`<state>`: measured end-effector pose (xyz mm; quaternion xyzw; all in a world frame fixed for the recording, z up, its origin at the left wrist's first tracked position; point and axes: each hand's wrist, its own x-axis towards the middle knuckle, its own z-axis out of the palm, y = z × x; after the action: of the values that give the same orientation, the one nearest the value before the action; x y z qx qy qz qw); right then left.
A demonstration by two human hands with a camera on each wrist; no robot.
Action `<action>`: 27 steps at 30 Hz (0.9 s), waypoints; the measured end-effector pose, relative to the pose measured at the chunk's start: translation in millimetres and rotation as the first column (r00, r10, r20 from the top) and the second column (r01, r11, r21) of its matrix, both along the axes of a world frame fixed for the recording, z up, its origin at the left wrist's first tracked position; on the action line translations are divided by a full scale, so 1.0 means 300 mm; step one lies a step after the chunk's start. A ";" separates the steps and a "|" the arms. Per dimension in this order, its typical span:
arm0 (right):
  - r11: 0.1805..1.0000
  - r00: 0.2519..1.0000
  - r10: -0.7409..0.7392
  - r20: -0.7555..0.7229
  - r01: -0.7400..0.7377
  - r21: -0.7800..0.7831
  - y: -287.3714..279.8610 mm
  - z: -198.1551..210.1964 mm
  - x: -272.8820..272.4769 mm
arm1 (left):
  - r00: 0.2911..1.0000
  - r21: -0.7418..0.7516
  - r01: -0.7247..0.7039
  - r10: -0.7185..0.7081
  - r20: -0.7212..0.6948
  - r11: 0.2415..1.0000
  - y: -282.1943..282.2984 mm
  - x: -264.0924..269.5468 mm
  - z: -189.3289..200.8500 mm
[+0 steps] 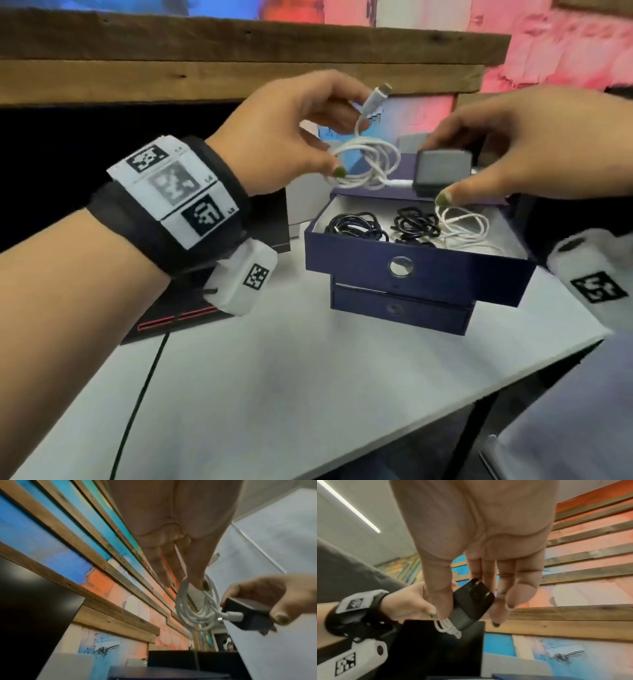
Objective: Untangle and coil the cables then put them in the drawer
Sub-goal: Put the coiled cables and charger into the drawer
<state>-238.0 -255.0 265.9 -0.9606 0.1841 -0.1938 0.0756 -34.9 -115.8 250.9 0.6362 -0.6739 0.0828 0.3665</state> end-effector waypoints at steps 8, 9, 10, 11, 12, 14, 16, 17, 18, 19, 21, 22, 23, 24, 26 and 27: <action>0.972 0.950 -0.136 -0.280 0.073 -0.224 -0.152 -0.008 0.188 | 0.907 0.191 -0.198 0.106 0.407 0.962 -0.235 0.113 -0.033; 0.969 0.942 -0.144 -0.302 0.072 -0.238 -0.160 -0.021 0.210 | 0.875 0.205 -0.216 0.096 0.475 0.955 -0.250 0.123 -0.038; 0.966 0.938 -0.146 -0.315 0.067 -0.249 -0.165 -0.036 0.228 | 0.844 0.211 -0.225 0.082 0.531 0.951 -0.262 0.130 -0.042; 0.966 0.934 -0.145 -0.327 0.063 -0.249 -0.171 -0.049 0.246 | 0.818 0.212 -0.226 0.067 0.571 0.951 -0.274 0.138 -0.046; 0.970 0.932 -0.145 -0.333 0.067 -0.233 -0.177 -0.060 0.263 | 0.798 0.208 -0.223 0.056 0.600 0.952 -0.285 0.145 -0.048; 0.976 0.929 -0.156 -0.336 0.092 -0.198 -0.180 -0.067 0.286 | 0.771 0.200 -0.229 0.052 0.635 0.953 -0.301 0.149 -0.054; 0.972 0.928 -0.181 -0.326 0.118 -0.204 -0.181 -0.059 0.299 | 0.766 0.207 -0.239 0.053 0.641 0.949 -0.315 0.153 -0.059; 0.970 0.925 -0.191 -0.329 0.126 -0.209 -0.181 -0.056 0.305 | 0.770 0.214 -0.246 0.056 0.636 0.945 -0.320 0.156 -0.060; 0.970 0.920 -0.197 -0.339 0.131 -0.205 -0.180 -0.053 0.308 | 0.773 0.225 -0.253 0.057 0.631 0.941 -0.324 0.158 -0.062; 0.972 0.914 -0.197 -0.356 0.135 -0.191 -0.182 -0.055 0.315 | 0.772 0.240 -0.264 0.055 0.633 0.934 -0.329 0.162 -0.063; 0.976 0.896 -0.195 -0.399 0.137 -0.168 -0.177 -0.065 0.328 | 0.763 0.274 -0.284 0.043 0.645 0.919 -0.341 0.165 -0.069; 0.976 0.887 -0.196 -0.417 0.134 -0.173 -0.173 -0.072 0.337 | 0.759 0.287 -0.293 0.039 0.650 0.912 -0.347 0.167 -0.073; 0.974 0.881 -0.200 -0.430 0.133 -0.181 -0.172 -0.078 0.346 | 0.755 0.297 -0.299 0.035 0.655 0.907 -0.352 0.166 -0.076; 0.973 0.873 -0.207 -0.441 0.138 -0.184 -0.171 -0.084 0.353 | 0.751 0.301 -0.300 0.030 0.659 0.905 -0.359 0.167 -0.080; 0.972 0.852 -0.221 -0.475 0.153 -0.177 -0.172 -0.090 0.367 | 0.753 0.316 -0.299 0.019 0.658 0.900 -0.372 0.167 -0.087; 0.972 0.837 -0.228 -0.498 0.166 -0.167 -0.176 -0.093 0.374 | 0.762 0.335 -0.297 0.010 0.648 0.894 -0.377 0.166 -0.089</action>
<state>-125.9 -307.9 237.8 -0.9560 0.2839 0.0519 -0.0527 15.0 -228.9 224.4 0.6888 -0.7027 0.1751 -0.0341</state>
